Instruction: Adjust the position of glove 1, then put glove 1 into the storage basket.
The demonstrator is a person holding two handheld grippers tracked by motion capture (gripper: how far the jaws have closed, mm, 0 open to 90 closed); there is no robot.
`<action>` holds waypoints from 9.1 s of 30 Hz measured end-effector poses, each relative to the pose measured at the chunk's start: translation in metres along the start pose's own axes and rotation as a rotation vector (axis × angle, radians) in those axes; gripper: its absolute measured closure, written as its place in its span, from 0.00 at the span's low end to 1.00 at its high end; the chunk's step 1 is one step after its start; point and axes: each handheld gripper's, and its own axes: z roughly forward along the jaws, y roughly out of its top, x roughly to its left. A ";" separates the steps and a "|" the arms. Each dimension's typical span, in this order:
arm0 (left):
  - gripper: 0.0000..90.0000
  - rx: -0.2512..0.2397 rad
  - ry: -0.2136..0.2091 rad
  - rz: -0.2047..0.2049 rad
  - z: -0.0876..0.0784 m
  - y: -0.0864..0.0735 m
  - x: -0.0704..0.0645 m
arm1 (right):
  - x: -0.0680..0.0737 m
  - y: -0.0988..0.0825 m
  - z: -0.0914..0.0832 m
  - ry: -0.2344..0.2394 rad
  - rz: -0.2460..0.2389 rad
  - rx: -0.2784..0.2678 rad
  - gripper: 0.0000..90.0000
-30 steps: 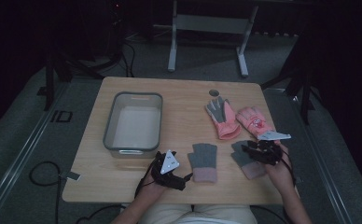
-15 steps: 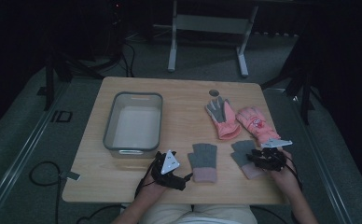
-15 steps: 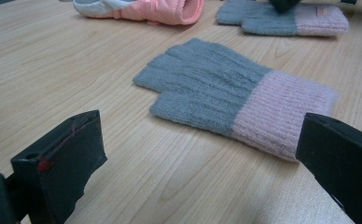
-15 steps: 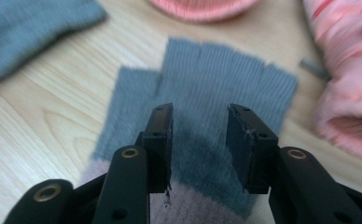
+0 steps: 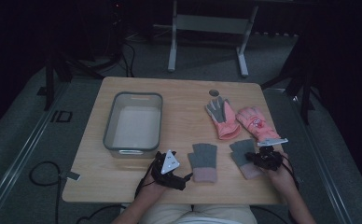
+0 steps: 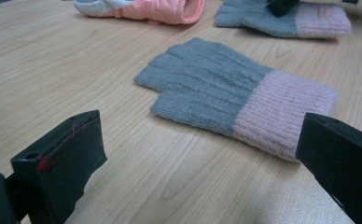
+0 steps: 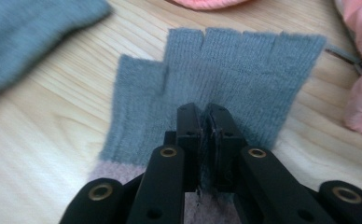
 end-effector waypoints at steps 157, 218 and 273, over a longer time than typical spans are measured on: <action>0.02 -0.051 -0.010 0.036 -0.002 -0.001 0.001 | 0.137 0.052 0.051 0.045 0.053 0.034 0.82; 0.77 0.197 -0.246 0.434 0.039 0.038 -0.032 | 0.082 0.075 0.077 0.168 0.154 0.095 0.65; 0.80 0.292 -0.173 0.422 -0.059 0.131 0.095 | 0.145 0.239 0.046 0.248 -0.050 -0.131 0.83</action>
